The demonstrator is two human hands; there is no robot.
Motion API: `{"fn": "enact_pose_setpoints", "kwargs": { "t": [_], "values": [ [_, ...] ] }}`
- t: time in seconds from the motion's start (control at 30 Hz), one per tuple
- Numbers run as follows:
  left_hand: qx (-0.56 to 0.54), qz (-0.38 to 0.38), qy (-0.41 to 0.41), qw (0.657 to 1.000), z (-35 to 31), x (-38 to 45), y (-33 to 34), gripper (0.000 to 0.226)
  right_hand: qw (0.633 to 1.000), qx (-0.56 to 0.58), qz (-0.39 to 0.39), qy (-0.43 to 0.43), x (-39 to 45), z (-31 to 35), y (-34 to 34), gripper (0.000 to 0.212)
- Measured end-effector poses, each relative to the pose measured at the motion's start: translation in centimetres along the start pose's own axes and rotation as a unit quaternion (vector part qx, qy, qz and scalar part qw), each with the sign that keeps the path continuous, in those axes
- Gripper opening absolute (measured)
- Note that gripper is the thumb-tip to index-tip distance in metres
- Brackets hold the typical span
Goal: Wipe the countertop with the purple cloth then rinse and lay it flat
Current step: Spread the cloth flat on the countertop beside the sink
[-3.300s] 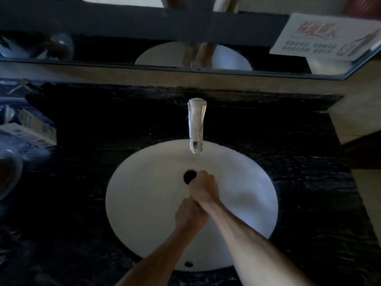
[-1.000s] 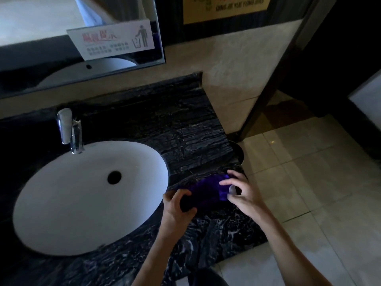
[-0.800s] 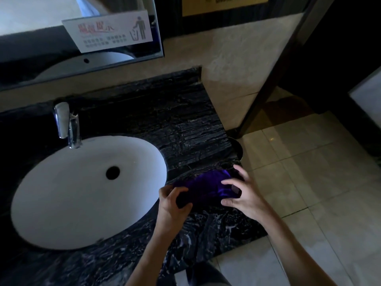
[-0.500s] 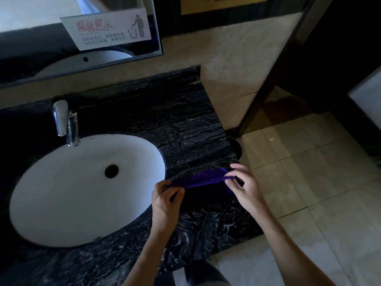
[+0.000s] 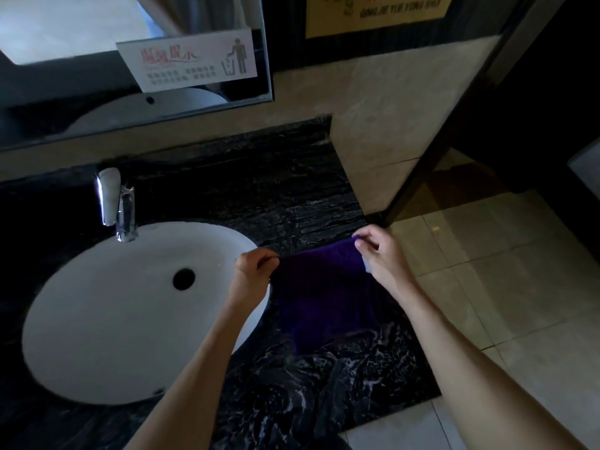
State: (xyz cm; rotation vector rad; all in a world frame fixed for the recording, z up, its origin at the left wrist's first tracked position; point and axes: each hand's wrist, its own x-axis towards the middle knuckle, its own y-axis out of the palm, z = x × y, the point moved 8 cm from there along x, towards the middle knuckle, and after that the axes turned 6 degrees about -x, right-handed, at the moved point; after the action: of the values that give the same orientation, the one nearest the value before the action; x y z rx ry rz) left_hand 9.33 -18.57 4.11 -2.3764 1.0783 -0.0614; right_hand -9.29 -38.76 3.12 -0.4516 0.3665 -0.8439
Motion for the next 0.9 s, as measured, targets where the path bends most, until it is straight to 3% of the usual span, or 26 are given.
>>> {"fn": "enact_pose_setpoints", "kwargs": {
  "t": [0.17,0.27,0.4,0.57,0.67,0.77,0.9],
  "values": [
    [-0.011,-0.039,-0.044,0.998,0.6,4.1,-0.5,0.008,0.998,-0.057,-0.005,0.023,4.1,0.1,0.7,0.018],
    [-0.023,-0.024,-0.065,0.997,1.2,6.0,-0.1,0.011,0.997,-0.064,0.004,0.04,5.8,0.2,1.1,0.02],
    [-0.008,-0.036,-0.067,0.997,1.9,7.0,-0.4,0.019,0.997,-0.032,0.007,0.072,6.6,-0.8,1.4,0.026],
    [0.028,-0.069,-0.087,0.993,3.0,7.2,-0.8,0.012,0.992,-0.078,0.041,0.089,6.9,-1.6,2.0,0.024],
    [0.046,-0.123,-0.084,0.988,2.0,5.9,-1.7,0.013,0.987,-0.153,-0.041,0.027,5.9,0.6,-0.1,0.015],
    [0.038,-0.083,-0.12,0.989,1.5,2.8,-0.2,0.009,0.981,-0.175,-0.083,0.026,2.1,1.3,-1.7,0.009],
    [0.059,-0.021,-0.218,0.974,3.9,-2.6,2.1,0.033,0.977,-0.157,0.002,0.147,-3.4,-2.6,-0.3,0.026]
  ]
}}
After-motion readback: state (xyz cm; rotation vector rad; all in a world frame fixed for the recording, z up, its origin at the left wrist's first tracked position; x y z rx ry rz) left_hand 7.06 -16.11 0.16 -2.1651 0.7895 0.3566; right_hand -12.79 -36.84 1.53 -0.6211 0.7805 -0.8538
